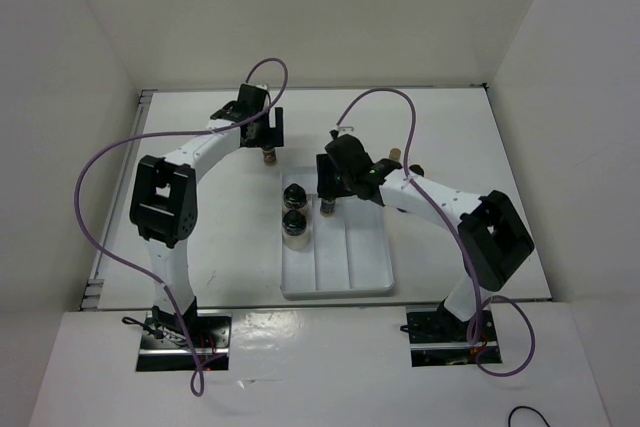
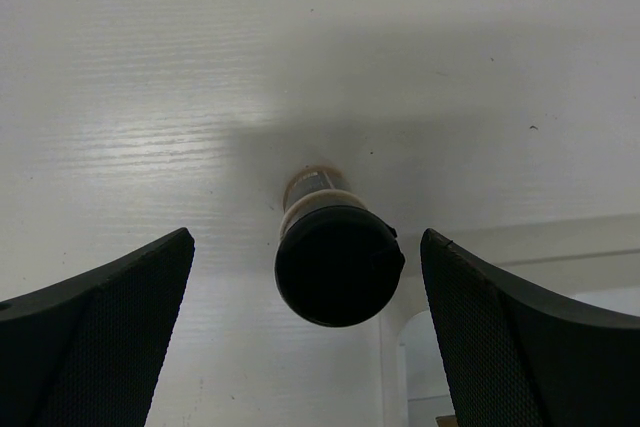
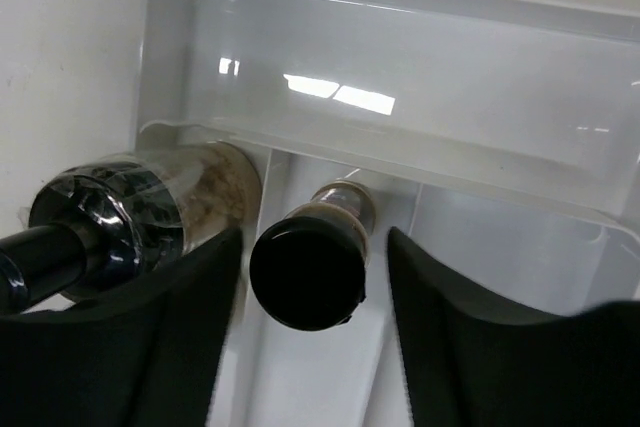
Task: Organize the condiment bottles
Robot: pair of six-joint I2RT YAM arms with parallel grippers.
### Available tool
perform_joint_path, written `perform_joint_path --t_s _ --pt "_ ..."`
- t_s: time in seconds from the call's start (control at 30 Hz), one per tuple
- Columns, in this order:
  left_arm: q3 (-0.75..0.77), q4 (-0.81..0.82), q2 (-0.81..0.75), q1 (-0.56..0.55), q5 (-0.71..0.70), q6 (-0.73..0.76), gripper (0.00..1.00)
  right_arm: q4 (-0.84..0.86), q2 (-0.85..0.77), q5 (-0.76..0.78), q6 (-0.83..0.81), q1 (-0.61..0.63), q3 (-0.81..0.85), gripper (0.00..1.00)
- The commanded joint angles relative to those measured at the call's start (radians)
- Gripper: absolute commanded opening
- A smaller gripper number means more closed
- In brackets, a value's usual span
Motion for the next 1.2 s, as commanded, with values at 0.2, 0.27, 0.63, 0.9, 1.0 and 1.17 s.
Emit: perform_joint_path --t_s 0.2,0.27,0.63,0.9,1.0,1.17 --pt "0.059 0.004 0.052 -0.013 0.001 0.032 1.00 0.026 -0.074 0.057 0.015 0.021 -0.001 0.98" --pt "0.059 0.004 0.052 -0.022 0.001 0.041 1.00 0.014 -0.102 0.057 0.015 0.021 -0.001 0.98" --pt "0.068 0.004 0.081 -0.022 0.001 0.060 0.76 -0.062 -0.251 0.154 0.025 0.021 0.028 0.98" --pt "0.059 0.013 0.071 -0.022 0.010 0.069 0.45 -0.112 -0.350 0.250 0.055 0.021 -0.038 0.98" --pt "0.059 0.013 0.071 -0.032 0.010 0.078 0.32 -0.141 -0.384 0.279 0.077 0.021 -0.058 0.98" --pt "0.059 -0.015 0.008 -0.032 0.010 0.078 0.28 -0.198 -0.432 0.328 0.115 0.005 -0.076 0.98"
